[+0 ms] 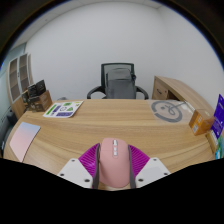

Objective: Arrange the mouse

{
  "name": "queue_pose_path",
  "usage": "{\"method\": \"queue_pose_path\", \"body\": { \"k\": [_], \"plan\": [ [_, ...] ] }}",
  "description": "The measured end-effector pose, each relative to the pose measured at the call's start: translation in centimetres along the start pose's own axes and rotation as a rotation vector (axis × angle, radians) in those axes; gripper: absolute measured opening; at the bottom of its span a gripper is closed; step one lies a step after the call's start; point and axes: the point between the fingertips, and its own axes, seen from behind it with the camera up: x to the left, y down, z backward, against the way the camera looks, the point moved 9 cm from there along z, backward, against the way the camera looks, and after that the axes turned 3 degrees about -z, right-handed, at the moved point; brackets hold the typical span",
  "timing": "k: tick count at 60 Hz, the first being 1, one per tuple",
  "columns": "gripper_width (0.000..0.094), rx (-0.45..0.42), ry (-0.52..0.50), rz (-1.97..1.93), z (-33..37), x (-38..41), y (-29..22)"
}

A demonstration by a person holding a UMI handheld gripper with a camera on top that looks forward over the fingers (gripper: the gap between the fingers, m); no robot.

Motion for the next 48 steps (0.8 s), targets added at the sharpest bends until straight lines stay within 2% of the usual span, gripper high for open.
{"method": "queue_pose_path", "body": {
  "k": [5,12,21,27,38,48],
  "plan": [
    [0.0390,0.014,0.034,-0.051,0.6,0.8,-0.3],
    [0.0391,-0.057,0.056,-0.062,3.6,5.2,-2.7],
    [0.0392,-0.136,0.022,-0.053,6.8,17.0,-6.0],
    [0.0390,-0.160,0.019,-0.081,7.1,26.0,-6.6],
    [0.0389,-0.077,0.040,-0.070,2.9,38.5,-3.5],
    [0.0389,0.020,0.066,-0.014,-0.8,43.0,0.2]
  ]
}}
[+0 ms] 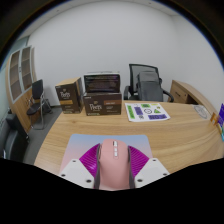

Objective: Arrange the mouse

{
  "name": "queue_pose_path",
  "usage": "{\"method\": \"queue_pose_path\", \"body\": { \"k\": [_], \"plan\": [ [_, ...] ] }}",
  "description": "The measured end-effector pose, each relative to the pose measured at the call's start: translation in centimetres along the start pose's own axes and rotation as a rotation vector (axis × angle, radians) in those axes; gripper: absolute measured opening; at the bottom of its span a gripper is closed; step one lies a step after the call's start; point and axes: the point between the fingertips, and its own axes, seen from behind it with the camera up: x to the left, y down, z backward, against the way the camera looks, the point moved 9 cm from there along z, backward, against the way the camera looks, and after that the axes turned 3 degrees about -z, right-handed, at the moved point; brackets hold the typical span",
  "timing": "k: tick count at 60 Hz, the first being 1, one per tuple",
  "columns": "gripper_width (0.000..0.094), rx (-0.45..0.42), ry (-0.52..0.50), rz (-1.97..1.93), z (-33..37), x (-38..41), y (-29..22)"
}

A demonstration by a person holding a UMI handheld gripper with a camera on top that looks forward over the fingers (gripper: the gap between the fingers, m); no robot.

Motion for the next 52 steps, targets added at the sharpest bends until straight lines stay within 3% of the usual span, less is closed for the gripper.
{"method": "queue_pose_path", "body": {
  "k": [6,10,19,22,27,37,52],
  "plan": [
    [0.0393,0.054,0.014,-0.002,-1.2,0.9,1.9],
    [0.0402,0.039,0.032,0.039,-1.3,1.1,2.2],
    [0.0538,0.081,0.036,0.015,-1.5,1.1,2.0],
    [0.0614,0.121,0.027,-0.017,-1.4,0.9,2.1],
    [0.0854,0.106,0.033,-0.030,-0.8,0.7,1.7],
    [0.0834,0.080,0.012,-0.024,2.9,1.4,1.2],
    [0.0836,0.033,-0.071,-0.066,14.1,2.7,1.8]
  ]
}}
